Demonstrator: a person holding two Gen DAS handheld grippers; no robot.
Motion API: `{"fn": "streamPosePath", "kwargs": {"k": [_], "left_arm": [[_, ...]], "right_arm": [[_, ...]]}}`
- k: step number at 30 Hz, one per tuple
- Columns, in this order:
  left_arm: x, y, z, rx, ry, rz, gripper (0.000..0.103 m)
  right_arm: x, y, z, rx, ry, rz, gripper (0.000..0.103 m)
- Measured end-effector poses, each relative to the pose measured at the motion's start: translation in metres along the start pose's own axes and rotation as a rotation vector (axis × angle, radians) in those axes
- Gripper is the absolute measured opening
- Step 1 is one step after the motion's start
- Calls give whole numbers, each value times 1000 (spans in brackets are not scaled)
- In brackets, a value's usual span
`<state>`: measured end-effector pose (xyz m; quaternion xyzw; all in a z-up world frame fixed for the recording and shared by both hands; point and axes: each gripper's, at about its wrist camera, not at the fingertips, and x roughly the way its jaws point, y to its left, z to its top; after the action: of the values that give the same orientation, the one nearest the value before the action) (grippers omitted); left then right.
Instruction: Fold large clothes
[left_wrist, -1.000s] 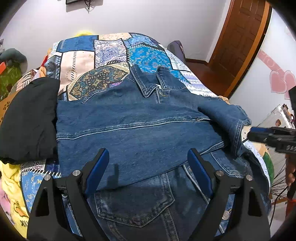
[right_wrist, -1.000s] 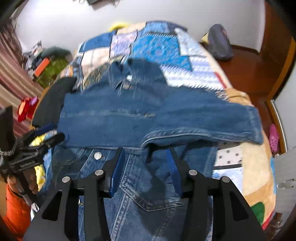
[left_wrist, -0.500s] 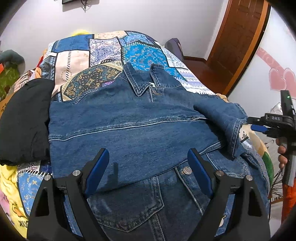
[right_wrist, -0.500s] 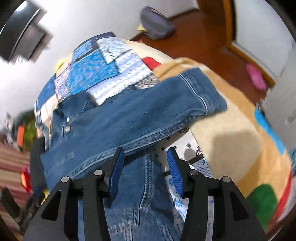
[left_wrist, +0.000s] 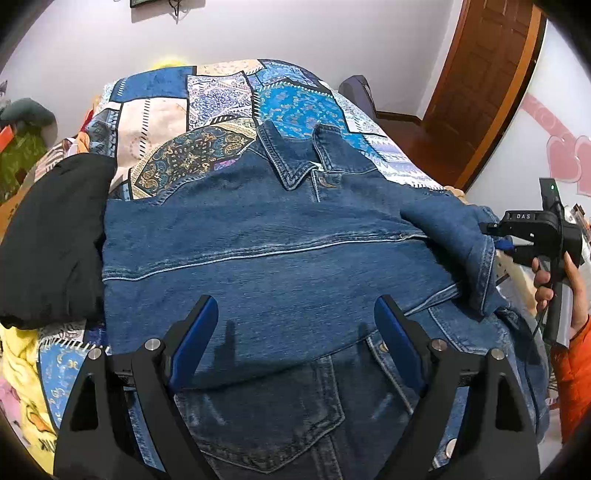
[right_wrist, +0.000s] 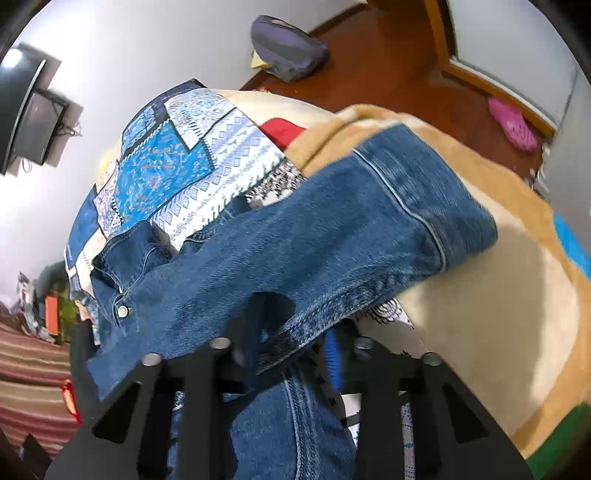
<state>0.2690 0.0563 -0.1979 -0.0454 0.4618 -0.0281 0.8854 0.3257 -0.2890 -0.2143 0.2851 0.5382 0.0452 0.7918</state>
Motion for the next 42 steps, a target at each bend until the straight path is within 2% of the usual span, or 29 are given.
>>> {"fn": "streamPosePath", "kwargs": {"k": [3, 7, 12, 17, 21, 24, 31, 34, 35, 39, 42], "left_arm": [[-3, 6, 1, -14, -5, -4, 86], [-11, 16, 3, -37, -29, -2, 86], [-29, 34, 2, -73, -76, 10, 86], [-48, 56, -3, -111, -117, 26, 86], [-66, 80, -12, -150, -148, 44, 86], [-78, 99, -23, -187, -165, 56, 86], [-87, 140, -50, -285, -144, 80, 86], [-86, 152, -61, -317, -126, 85, 86], [-84, 153, -63, -323, -121, 85, 86], [-79, 153, -67, -329, -104, 79, 86], [-77, 146, -63, -316, -103, 64, 86]], "right_arm": [[-16, 16, 2, -76, -59, -19, 10], [-50, 58, 7, -208, -150, -23, 9], [-94, 130, 0, -367, -220, 97, 8], [-114, 214, -35, -556, -230, 221, 8], [-96, 265, -77, -690, -156, 258, 8], [-63, 287, -111, -768, -60, 233, 8], [34, 286, -180, -871, 274, 128, 12], [49, 284, -196, -903, 348, 80, 13], [49, 283, -199, -913, 372, 77, 17], [35, 285, -199, -922, 395, 92, 30], [15, 286, -192, -940, 358, 124, 33]]}}
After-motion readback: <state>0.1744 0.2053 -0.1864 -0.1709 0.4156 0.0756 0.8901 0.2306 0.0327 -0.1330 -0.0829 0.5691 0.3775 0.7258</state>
